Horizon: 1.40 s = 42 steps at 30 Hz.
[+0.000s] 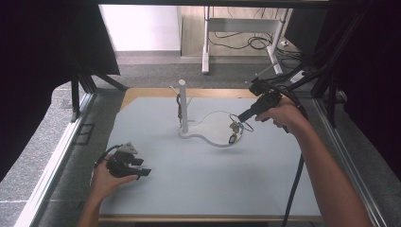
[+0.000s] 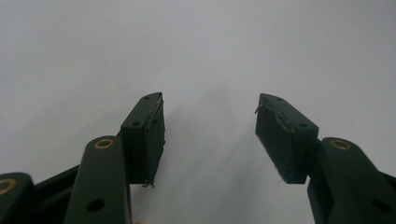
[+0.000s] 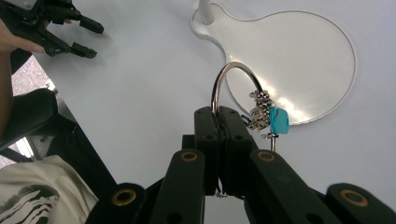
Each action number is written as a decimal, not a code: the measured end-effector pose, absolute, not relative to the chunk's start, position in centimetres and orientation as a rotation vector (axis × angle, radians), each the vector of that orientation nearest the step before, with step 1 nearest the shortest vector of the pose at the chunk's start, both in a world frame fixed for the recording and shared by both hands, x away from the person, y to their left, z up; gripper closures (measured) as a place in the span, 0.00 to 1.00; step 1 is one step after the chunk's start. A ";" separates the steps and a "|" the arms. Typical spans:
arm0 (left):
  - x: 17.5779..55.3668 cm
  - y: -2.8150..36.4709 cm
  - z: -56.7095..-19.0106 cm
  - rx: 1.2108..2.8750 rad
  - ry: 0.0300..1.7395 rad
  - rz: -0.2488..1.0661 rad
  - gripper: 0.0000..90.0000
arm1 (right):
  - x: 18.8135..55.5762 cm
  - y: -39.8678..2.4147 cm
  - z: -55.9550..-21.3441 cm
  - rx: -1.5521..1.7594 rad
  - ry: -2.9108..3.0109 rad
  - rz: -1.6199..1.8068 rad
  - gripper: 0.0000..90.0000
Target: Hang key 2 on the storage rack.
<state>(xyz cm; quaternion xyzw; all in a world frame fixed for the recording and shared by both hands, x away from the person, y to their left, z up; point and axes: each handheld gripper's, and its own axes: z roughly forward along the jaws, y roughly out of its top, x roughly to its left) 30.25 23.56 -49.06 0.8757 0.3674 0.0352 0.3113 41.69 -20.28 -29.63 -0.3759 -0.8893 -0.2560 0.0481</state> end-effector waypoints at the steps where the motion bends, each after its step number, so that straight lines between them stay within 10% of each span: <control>1: 30.3 23.5 -49.1 2.316 0.967 0.091 0.47 | 41.8 -20.2 -29.6 -1.150 -2.710 -0.781 0.97; 42: 30.2 23.7 -48.7 2.298 0.964 0.094 0.48 | 45.9 -17.0 -29.8 -1.201 -2.704 -0.759 0.97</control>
